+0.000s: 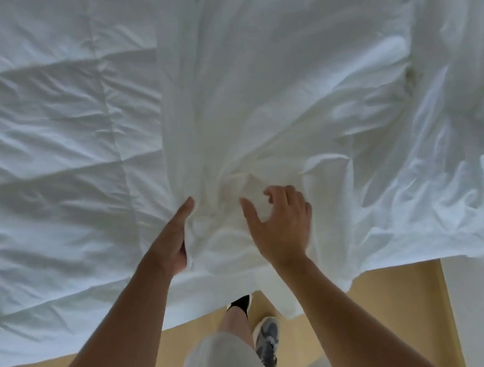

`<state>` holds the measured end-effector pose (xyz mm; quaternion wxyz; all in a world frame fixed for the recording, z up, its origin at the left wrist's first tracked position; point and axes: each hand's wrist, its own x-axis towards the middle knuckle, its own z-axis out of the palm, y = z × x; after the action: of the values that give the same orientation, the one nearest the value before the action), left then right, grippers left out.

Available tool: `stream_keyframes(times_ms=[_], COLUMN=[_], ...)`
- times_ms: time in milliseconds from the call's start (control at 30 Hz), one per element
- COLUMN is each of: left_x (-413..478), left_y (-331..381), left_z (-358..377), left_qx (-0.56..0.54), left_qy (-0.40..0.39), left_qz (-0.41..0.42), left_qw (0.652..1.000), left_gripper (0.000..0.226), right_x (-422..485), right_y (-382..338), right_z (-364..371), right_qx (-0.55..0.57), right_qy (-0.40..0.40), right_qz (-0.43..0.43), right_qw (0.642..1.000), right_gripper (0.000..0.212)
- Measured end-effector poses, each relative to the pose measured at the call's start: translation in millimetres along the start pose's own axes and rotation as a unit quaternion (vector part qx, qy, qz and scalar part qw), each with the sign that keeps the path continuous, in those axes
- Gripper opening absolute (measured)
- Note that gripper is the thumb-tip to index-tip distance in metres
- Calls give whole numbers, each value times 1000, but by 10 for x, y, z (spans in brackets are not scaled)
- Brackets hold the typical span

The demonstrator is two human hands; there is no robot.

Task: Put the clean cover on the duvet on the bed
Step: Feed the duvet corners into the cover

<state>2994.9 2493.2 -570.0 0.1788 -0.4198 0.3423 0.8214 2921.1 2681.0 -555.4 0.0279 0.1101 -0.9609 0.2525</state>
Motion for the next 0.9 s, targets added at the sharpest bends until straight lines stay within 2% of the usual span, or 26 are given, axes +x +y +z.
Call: stream_keyframes(times_ms=[33, 67, 100, 167, 200, 233, 300, 367, 400, 467, 533, 600, 633, 700, 733, 800, 833, 900], left_x=[-9, -9, -2, -65, -121, -186, -329, -452, -519, -644, -725, -789, -809, -821, -813, -734, -693, -614], left_y=[-82, -140, -182, -262, -300, -341, -446, -604, -695, -901, -1091, -1236, -1287, -1369, -1400, -1463, -1459, -1401], left_z=[108, 215, 315, 513, 610, 704, 839, 885, 884, 831, 736, 675, 661, 603, 558, 463, 457, 539], left_qx=[39, 112, 211, 390, 426, 432, 356, 250, 220, 211, 264, 294, 281, 227, 200, 169, 162, 161], left_qy=[9, 42, 84, 152, 168, 172, 124, 44, 23, 23, 5, -48, -80, -95, -77, -23, -10, -29], left_qz=[14, 39, 73, 141, 170, 197, 215, 188, 170, 159, 169, 141, 122, 109, 103, 90, 82, 85], left_qw=[999, 992, 971, 897, 873, 863, 901, 949, 960, 964, 950, 944, 949, 963, 971, 981, 983, 983], left_gripper=[85, 96, 102, 94, 84, 73, 58, 53, 51, 41, 23, 20, 25, 28, 23, 47, 50, 27], right_x=[-173, -369, -574, -929, -1059, -1155, -1220, -1175, -1146, -1142, -1228, -1382, -1469, -1599, -1641, -1689, -1710, -1763], right_y=[177, 321, 420, 516, 533, 532, 515, 524, 540, 563, 580, 550, 522, 426, 381, 306, 271, 206], right_z=[-91, -153, -190, -212, -194, -166, -167, -228, -276, -413, -471, -483, -472, -491, -499, -507, -508, -500], right_qx=[-7, -17, -32, -70, -88, -97, -77, -32, 7, 123, 146, 89, 76, 118, 159, 227, 242, 235], right_qy=[10, -9, -49, -139, -169, -179, -156, -125, -124, -151, -235, -357, -389, -390, -376, -350, -346, -351], right_qz=[2, 17, 35, 45, 46, 61, 148, 231, 250, 255, 232, 167, 147, 154, 172, 216, 225, 236], right_qw=[1000, 1000, 998, 987, 981, 977, 974, 964, 960, 947, 932, 915, 906, 900, 897, 883, 878, 875], right_gripper=[57, 66, 77, 99, 104, 101, 80, 48, 36, 22, 12, 12, 11, 6, 13, 20, 19, 17])
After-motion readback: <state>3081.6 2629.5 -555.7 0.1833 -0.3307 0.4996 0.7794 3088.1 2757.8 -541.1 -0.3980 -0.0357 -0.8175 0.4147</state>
